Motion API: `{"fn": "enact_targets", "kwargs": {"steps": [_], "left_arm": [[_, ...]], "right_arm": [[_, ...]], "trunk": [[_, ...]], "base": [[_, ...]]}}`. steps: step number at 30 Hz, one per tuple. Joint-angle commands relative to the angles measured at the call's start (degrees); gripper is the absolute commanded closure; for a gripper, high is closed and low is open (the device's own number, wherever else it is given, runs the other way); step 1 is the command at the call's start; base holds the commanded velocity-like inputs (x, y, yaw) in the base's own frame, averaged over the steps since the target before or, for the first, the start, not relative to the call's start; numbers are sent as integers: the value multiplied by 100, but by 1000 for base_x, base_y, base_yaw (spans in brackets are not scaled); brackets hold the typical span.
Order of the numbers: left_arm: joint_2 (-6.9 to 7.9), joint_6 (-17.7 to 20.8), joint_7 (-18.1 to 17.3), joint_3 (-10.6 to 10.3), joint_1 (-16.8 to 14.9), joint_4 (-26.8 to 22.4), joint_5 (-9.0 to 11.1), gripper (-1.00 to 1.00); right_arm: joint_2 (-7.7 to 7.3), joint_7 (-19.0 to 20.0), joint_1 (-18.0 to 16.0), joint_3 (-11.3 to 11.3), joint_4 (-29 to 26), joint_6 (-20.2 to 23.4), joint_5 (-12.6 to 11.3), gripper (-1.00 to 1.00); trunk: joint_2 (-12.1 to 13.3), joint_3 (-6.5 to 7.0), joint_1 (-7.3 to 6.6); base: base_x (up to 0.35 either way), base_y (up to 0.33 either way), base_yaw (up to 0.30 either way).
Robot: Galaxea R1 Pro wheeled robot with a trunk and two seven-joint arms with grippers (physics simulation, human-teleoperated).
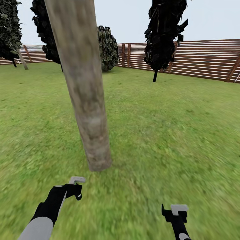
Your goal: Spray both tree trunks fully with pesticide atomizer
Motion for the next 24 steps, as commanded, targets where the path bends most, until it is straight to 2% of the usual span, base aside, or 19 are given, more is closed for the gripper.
{"fn": "enact_targets", "kwargs": {"steps": [1,6,11,16,17,19,21,24], "left_arm": [[-10,18,-59,38,-5,-13,-58,100],[-13,23,-69,39,-8,-14,-47,100],[-25,66,-74,29,-73,-21,10,100],[28,909,-81,29,-422,-296,8,100],[-66,1272,-94,-16,-457,-600,9,100],[-99,1368,-107,-162,-474,-718,7,100],[-56,1391,-112,-201,-528,-788,10,100],[338,1452,-142,-203,-673,-882,21,100]], "right_arm": [[5,-12,-4,-46,7,-17,59,-100],[3,-12,-4,-46,7,-18,59,-100],[9,-12,-4,-46,7,-17,61,-100],[17,0,-4,-46,7,-17,63,-100],[11,13,-4,-46,7,-17,67,-100],[10,14,-4,-46,7,-17,67,-100],[10,14,-4,-46,7,-17,67,-100],[10,14,-4,-46,1,-17,67,-100]], "trunk": [[-2,-5,1],[-2,-5,1],[-2,9,1],[-2,29,1],[-2,29,1],[-2,29,1],[-2,29,1],[-2,29,1]], "base": [[179,-201,0],[16,-236,0],[-144,-54,-39],[-6,-2,-126],[0,0,-3],[0,0,-1],[0,0,0],[0,0,0]]}}
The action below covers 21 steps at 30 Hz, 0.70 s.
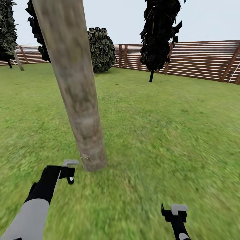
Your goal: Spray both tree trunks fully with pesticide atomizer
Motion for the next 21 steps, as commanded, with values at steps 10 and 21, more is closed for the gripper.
{"fn": "enact_targets", "kwargs": {"steps": [10,21], "left_arm": [[-444,295,-130,-308,-342,-23,-28,100],[-356,809,-159,-416,-802,-52,-13,100]], "right_arm": [[11,-16,-4,-39,3,-18,60,-100],[3,-23,-4,-46,3,-18,60,-100]], "trunk": [[-2,-5,-1],[-2,-5,-1]], "base": [[0,0,0],[0,0,109]]}}
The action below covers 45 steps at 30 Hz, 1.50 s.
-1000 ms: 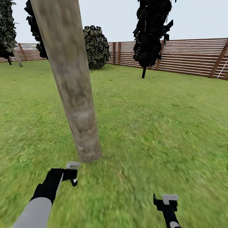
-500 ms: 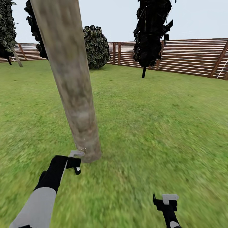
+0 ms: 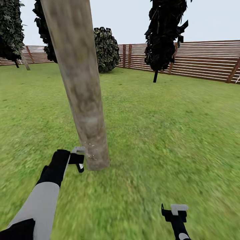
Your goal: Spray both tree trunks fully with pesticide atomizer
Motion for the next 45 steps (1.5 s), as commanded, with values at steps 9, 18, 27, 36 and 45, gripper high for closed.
{"fn": "enact_targets", "kwargs": {"steps": [9,18,27,36,45], "left_arm": [[259,469,-516,-269,-452,-14,-70,100],[439,791,-613,-459,-657,-8,-75,100],[536,739,-597,-509,-639,-6,-82,100],[511,737,-594,-506,-640,-14,-77,100],[511,737,-594,-497,-640,-14,-77,100]], "right_arm": [[0,-14,-4,-46,7,-18,61,-100],[0,-14,-4,-46,7,-18,61,-100],[0,-14,-4,-46,6,-18,61,-100],[0,-14,-4,-46,6,-18,61,-100],[0,-14,-4,-44,6,-18,61,-100]], "trunk": [[-2,-5,-1],[-2,-5,-1],[-2,-5,-1],[-2,-5,-1],[-2,-5,-1]], "base": [[0,0,36],[0,0,215],[37,-123,6],[33,-270,0],[-45,-276,0]]}}
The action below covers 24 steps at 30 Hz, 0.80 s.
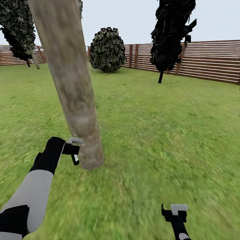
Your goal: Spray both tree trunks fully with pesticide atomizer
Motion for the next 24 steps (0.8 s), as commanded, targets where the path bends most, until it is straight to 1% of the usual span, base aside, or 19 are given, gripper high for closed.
{"fn": "enact_targets", "kwargs": {"steps": [1,6,9,15,19,21,23,24], "left_arm": [[-3,15,-59,16,-4,-6,-60,100],[-3,15,-59,17,-4,-6,-59,100],[-3,18,-59,23,-4,-6,-59,100],[-3,23,-52,33,-4,-6,-60,100],[-4,22,-40,35,7,21,-66,100],[24,9,-35,57,91,49,-78,100],[119,-7,-34,86,248,57,-83,100],[142,-8,-33,86,277,56,-81,100]], "right_arm": [[2,-12,-4,-45,7,-16,60,-100],[2,-12,-4,-41,7,-16,60,-100],[2,-12,-4,-41,7,-16,60,-100],[2,-10,-4,-39,7,-16,60,-100],[2,-8,-4,-43,7,-16,60,-100],[2,-11,-4,-43,7,-16,60,-100],[2,-12,-4,-43,7,-16,60,-100],[2,-12,-4,-43,7,-16,60,-100]], "trunk": [[-2,-5,-2],[-2,-5,-2],[-2,-5,-2],[-2,-5,-2],[-2,-5,-2],[-2,-5,-2],[-2,-5,-2],[-2,-5,-2]], "base": [[-78,-276,0],[-78,-276,0],[-78,-276,90],[-46,-276,252],[84,-276,200],[136,-271,44],[157,-258,11],[172,-246,5]]}}
